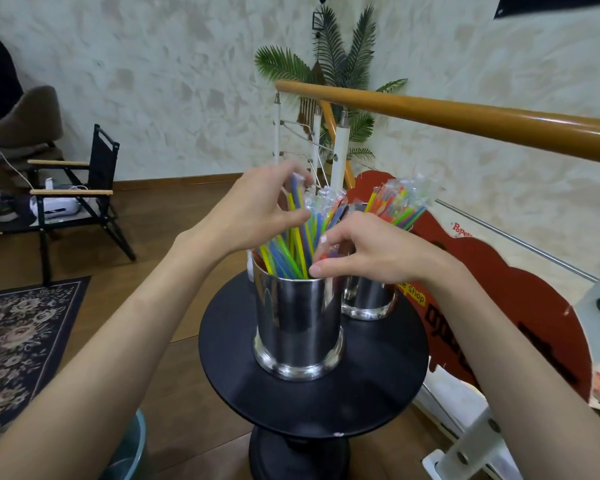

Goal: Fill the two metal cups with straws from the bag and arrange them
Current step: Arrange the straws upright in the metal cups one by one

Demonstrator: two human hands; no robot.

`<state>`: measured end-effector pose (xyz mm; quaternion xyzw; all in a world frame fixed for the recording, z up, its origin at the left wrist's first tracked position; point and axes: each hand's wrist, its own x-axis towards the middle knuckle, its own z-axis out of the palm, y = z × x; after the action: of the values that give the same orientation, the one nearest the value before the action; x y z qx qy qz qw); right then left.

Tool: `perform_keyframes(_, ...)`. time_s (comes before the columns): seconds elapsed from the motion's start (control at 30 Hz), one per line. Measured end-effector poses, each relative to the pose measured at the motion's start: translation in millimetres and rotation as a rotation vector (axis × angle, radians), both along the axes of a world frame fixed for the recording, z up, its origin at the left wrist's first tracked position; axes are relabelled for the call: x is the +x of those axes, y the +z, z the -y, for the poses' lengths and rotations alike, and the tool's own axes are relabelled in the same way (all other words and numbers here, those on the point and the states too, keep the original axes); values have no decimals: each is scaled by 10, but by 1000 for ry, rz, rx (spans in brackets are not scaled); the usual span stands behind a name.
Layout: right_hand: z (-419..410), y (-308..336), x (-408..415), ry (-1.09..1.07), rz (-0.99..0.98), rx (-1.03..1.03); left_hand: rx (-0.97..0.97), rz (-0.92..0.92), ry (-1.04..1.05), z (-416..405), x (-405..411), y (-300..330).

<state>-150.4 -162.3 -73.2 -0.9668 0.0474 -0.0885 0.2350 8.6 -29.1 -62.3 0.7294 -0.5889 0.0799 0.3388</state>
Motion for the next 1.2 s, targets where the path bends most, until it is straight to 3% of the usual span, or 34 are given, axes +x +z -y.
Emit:
perform_keyframes(0.17, 89, 45, -1, -13, 70, 152, 56, 136, -14, 15, 39, -4)
perform_keyframes(0.4, 121, 23, 52, -121, 334, 276, 86, 215, -67, -6, 61, 6)
perform_keyframes(0.67, 84, 107, 94, -207, 612, 351, 99, -35, -159, -50, -33, 39)
perform_keyframes(1.2, 57, 48, 122, -180, 462, 413, 63, 11, -76, 57, -3, -36)
